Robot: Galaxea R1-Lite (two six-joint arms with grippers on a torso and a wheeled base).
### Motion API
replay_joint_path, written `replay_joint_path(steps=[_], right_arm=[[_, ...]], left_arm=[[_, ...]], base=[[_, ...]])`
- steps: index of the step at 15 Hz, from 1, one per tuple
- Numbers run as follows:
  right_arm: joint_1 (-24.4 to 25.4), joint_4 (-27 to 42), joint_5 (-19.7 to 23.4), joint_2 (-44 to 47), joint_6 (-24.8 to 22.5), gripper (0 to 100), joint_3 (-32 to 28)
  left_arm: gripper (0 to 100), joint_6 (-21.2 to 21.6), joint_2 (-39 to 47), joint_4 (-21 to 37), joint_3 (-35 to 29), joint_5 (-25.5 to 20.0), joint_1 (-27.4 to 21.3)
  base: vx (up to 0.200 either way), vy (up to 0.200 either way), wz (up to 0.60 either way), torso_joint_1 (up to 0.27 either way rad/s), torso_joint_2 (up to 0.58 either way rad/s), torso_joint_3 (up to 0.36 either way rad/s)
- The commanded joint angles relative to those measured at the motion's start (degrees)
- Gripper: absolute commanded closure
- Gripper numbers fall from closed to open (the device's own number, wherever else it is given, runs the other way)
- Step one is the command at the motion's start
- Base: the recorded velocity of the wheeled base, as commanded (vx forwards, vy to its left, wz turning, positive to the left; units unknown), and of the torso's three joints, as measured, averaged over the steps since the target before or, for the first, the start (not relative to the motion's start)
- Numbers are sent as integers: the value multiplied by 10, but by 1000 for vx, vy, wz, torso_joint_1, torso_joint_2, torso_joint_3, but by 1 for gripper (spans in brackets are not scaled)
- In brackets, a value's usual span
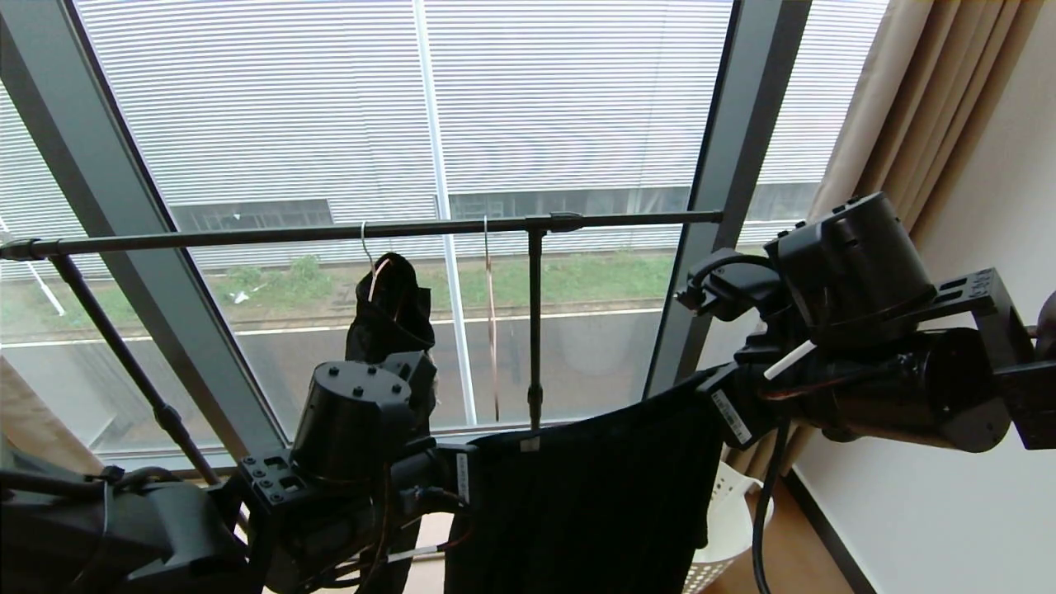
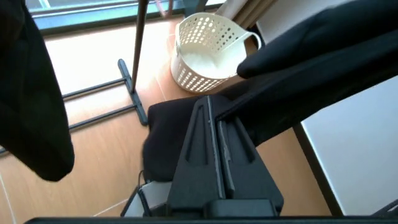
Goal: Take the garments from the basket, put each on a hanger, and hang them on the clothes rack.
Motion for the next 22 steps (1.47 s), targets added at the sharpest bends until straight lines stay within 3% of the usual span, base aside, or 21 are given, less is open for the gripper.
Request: replay_joint_path(steps=[1,6,7,10,12,14,15,17,18,22], right_arm=[[9,-1,3,10,2,100,13],[27,-50,4,7,6,100,72],[27,-65,3,6,5,0,92],[31,-73,4,6,2,0,130],[38,-75,7,6,-28,0,171],[51,-98,39,4,-42,0,183],[59,-144,82,-2,-42,0,187],[72,-212,120,4,-41,0,181],[80,-252,119,25,-42,0,167],[99,-297,107,66,-5,0,137]], left_arm=[[100,2,-15,47,-71,-2,-1],[100,39,-19,70,-117,-5,-6],[100,39,-19,70,-120,-5,-10],[100,39,-18,71,-131,-5,-20],[100,39,-18,73,-149,-4,-24],[100,39,-18,81,-152,-4,-25],[100,39,-18,83,-148,-2,-25],[100,39,-19,83,-140,-2,-24],[100,39,-21,83,-137,-1,-24],[100,39,-23,83,-135,-1,-25]], base=[[0,0,0,0,0,0],[0,0,0,0,0,0],[0,0,0,0,0,0],[0,0,0,0,0,0],[0,0,0,0,0,0],[0,0,0,0,0,0],[0,0,0,0,0,0],[0,0,0,0,0,0],[0,0,0,0,0,0],[0,0,0,0,0,0]])
